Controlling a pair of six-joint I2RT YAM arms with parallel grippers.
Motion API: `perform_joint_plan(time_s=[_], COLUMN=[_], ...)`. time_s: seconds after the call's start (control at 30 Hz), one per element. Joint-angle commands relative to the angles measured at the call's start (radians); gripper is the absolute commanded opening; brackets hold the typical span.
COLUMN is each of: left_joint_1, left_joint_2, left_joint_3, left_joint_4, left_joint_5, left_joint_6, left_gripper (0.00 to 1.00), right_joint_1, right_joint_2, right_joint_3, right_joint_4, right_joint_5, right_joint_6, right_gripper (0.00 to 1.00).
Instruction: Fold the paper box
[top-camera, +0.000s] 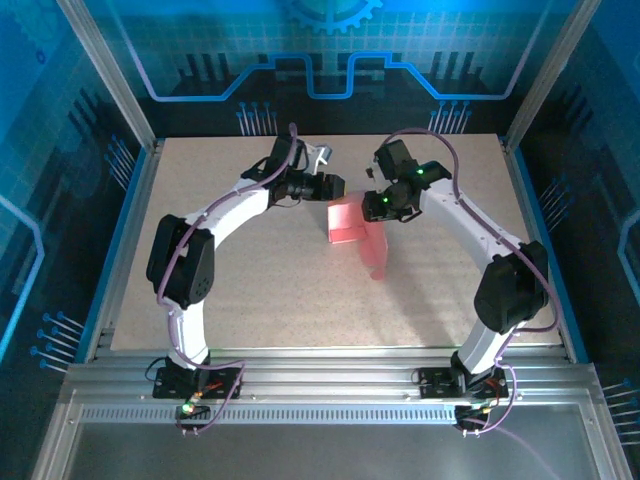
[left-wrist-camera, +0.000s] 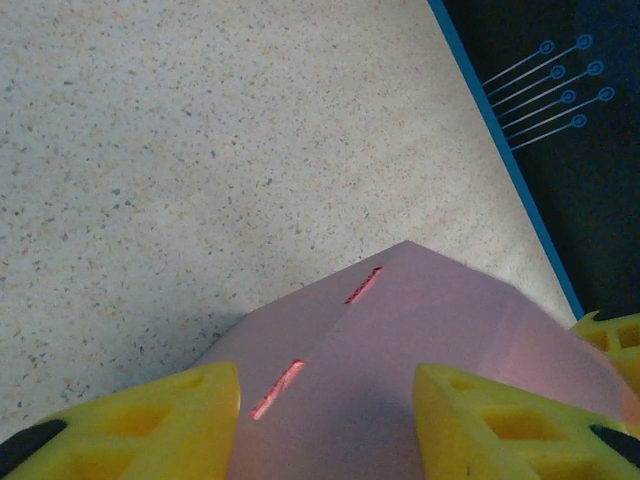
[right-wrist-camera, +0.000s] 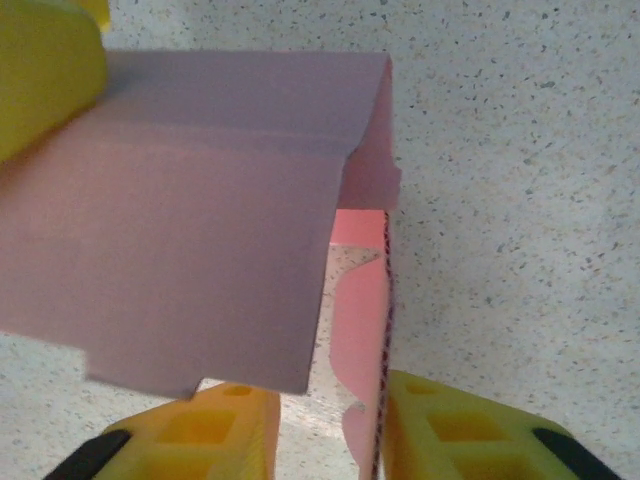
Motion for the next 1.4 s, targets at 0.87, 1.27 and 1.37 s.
perform_joint_plan(time_s=[0.87,1.27,1.37], left_joint_1=[-0.064,-0.069,-0.068], left_joint_2=[-0.029,-0.046,-0.042], left_joint_3=[-0.102,-0.122,-0.134], left_joint_4=[0.056,0.043,0.038], left_joint_5=[-0.135,-0.106,-0.112], left_joint_6=[-0.108,-0.074,-0.061], left_gripper=[0.45,0.50,0.50], right_joint_1=[-0.043,-0.034,-0.043], right_joint_2=[-0.069,0.007,0.059], right_joint_3=[-0.122,-0.017,0.040], right_joint_4=[0.205,0.109,0.077], right_joint_5=[-0.179,-0.177,-0.216], right_joint_6=[0.137,0.092,0.080], right_gripper=[0.53,0.52,0.62])
